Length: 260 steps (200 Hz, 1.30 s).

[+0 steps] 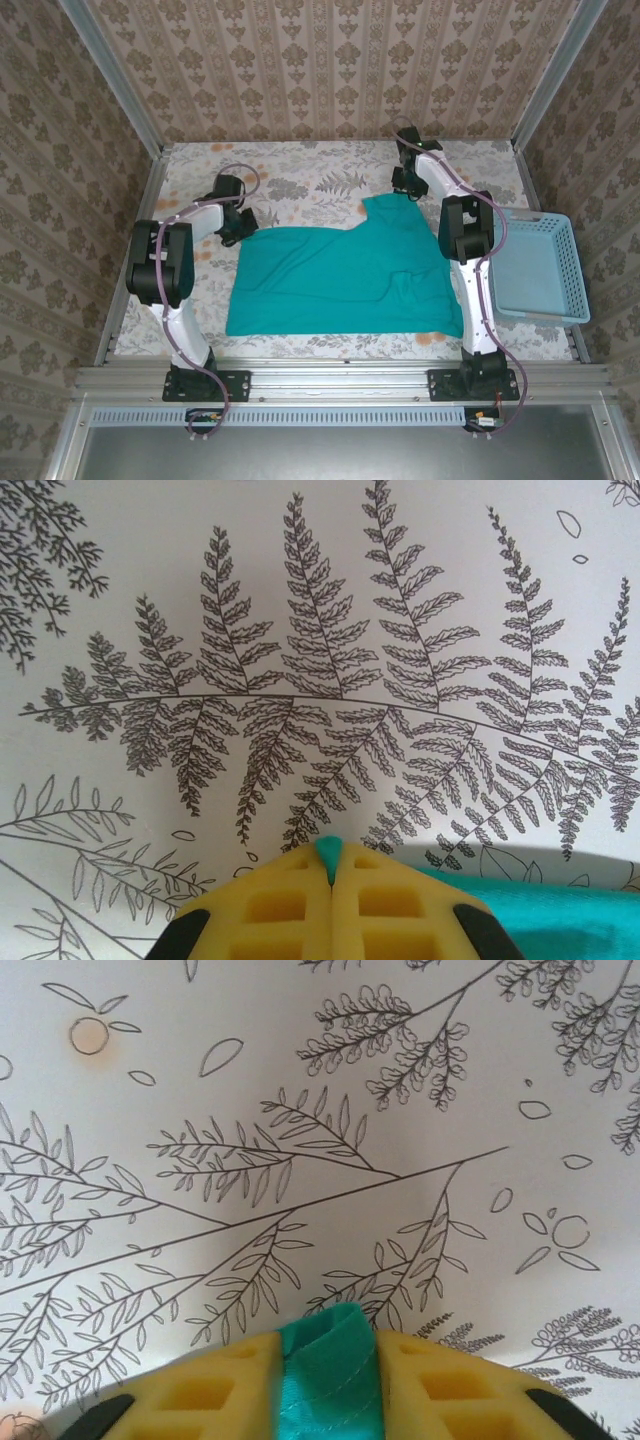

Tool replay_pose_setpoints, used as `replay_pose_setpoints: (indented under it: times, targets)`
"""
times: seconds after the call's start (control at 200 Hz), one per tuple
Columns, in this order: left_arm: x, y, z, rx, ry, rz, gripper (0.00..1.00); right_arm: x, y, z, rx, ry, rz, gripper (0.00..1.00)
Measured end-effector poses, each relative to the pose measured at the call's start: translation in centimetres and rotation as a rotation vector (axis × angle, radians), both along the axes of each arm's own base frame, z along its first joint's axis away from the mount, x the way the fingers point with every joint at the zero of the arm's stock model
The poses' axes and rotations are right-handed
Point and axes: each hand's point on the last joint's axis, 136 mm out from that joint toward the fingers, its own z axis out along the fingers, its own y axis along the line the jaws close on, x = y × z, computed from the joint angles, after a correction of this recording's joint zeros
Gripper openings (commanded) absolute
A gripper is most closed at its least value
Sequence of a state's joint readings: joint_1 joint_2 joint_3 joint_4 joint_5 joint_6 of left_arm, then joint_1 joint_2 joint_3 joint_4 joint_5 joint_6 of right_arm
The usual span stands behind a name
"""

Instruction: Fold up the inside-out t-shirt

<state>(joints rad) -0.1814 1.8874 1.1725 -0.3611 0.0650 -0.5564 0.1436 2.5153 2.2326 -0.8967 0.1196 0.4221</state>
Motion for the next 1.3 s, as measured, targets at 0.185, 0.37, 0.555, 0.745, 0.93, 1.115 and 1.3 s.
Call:
replay_pose_setpoints:
  times: [0.185,0.37,0.555,0.745,0.93,1.115,1.3]
  targets:
    - [0.0,0.2,0.0,-0.007,-0.001,0.007,0.0,0.1,0.2,0.1,0.006,0.0,0.009,0.04]
    - [0.0,1.1,0.5,-0.029,-0.009,0.034,0.0,0.3,0.3,0.7,0.005,-0.005,0.038,0.0]
    - [0.4,2.0,1.4,-0.051,-0.028,0.065,0.0,1.1,0.4,2.7,0.001,-0.047,0.063,0.0]
    - [0.7,2.6,2.4,-0.06,-0.05,0.085,0.0,1.1,0.3,5.9,-0.013,-0.099,0.076,0.0]
    - [1.1,2.9,5.2,-0.071,-0.123,0.092,0.0,-0.3,0.0,9.5,-0.008,-0.161,0.078,0.0]
    - [0.7,3.5,6.3,-0.079,-0.159,0.102,0.0,-2.3,-0.2,10.8,0.001,-0.203,0.078,0.0]
    - [-0.3,3.5,5.6,-0.083,-0.155,0.096,0.0,-4.2,0.0,9.8,0.028,-0.21,0.085,0.0]
